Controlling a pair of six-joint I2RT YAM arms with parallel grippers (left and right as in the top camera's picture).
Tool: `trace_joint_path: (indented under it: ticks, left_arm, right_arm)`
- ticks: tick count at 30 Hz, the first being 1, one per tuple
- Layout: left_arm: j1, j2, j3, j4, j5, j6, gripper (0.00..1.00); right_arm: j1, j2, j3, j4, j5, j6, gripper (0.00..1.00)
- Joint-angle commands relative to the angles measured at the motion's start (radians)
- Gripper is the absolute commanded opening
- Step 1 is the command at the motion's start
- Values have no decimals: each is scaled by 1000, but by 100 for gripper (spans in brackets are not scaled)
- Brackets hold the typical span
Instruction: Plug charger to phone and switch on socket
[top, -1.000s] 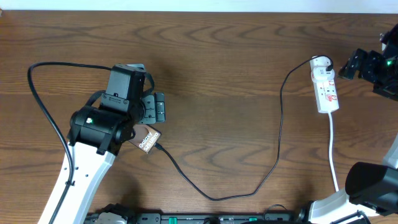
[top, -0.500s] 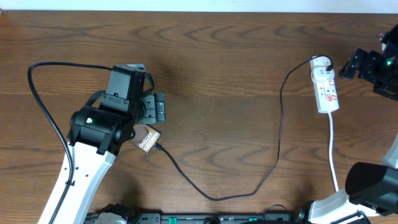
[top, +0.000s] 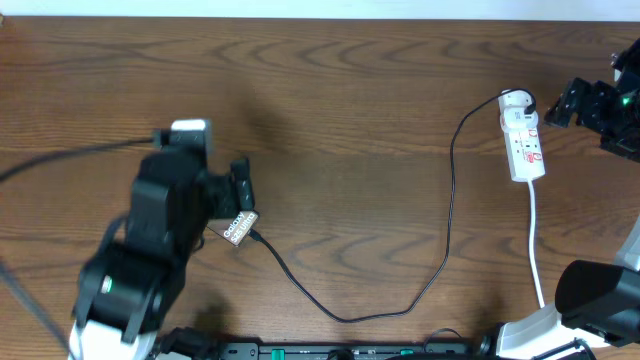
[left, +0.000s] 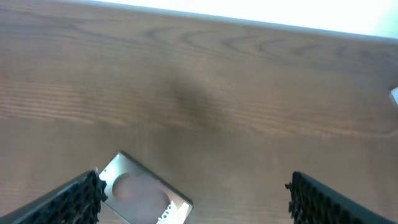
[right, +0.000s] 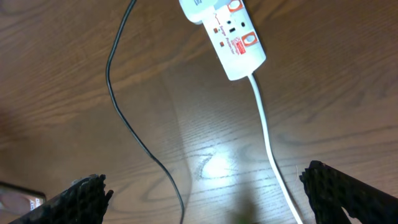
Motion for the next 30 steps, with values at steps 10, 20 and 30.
trace_joint_path:
  ticks: [10, 20, 30]
  left_arm:
    - [85, -667, -592, 439, 31, 60, 93]
    - [143, -838, -778, 544, 71, 78, 93]
    - [143, -842, -906, 547, 153, 284, 93]
  right_arm:
    - [4, -6, 13, -1, -6, 13, 99]
    - [4, -6, 13, -1, -6, 13, 99]
    - [4, -6, 13, -1, -6, 13, 99]
